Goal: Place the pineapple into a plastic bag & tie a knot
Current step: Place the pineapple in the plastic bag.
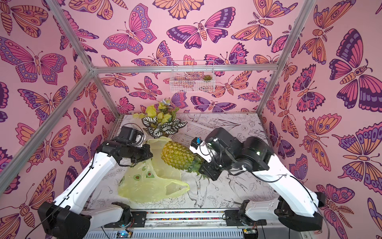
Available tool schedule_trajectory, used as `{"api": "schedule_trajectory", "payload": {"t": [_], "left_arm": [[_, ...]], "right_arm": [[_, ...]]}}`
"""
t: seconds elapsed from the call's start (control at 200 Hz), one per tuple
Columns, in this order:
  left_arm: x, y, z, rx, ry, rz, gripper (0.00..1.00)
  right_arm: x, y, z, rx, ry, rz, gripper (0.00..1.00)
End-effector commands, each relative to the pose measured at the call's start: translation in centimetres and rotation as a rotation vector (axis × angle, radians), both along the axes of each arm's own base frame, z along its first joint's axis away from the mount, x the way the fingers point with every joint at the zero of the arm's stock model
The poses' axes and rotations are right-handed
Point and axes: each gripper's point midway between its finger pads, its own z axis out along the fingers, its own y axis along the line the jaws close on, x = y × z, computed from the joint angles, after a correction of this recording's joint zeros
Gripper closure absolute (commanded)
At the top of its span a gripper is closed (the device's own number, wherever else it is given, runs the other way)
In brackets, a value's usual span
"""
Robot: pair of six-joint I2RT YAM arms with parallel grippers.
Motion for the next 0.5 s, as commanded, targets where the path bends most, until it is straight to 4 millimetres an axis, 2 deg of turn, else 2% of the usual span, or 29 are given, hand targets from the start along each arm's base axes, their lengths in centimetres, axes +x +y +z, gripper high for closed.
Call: {"api": "schedule_trajectory", "payload": {"t": [0.0,0.21,0.285,0.33,0.416,0.496], "left_arm": [[-0.4,-0.2,0.5,-0.016,-0.035,-0.044,1.00],[-0.8,-0.2,0.7,-0.011,-0.059,-0.068,1.00],[-1.0,-0.5,1.0,-0.021,-0.073,-0.097,1.00],[-1.1,-0.6,1.2,-0.027,-0.079,-0.110,1.00],[-1.4,-0.8,1.4,-0.037,-0.083,-0.127,1.00],[-1.8,-1.2,1.4,-0.055,-0.073,-0.149,1.00]], "right_arm": [[0.9,3.7,-0.8,0.041,0.005,0.035,1.00],[3.6,5.1,-4.9,-0.128,-0.010,0.001,1.00],[4.3,4.7,-6.3,-0.230,-0.009,-0.029,1.00],[4.9,4.6,-8.0,-0.319,0.007,-0.040,1.00],[5.6,4.0,-9.3,-0.437,0.002,-0.060,1.00],[6.3,4.5,-9.8,-0.479,-0.001,-0.073,1.00]]}}
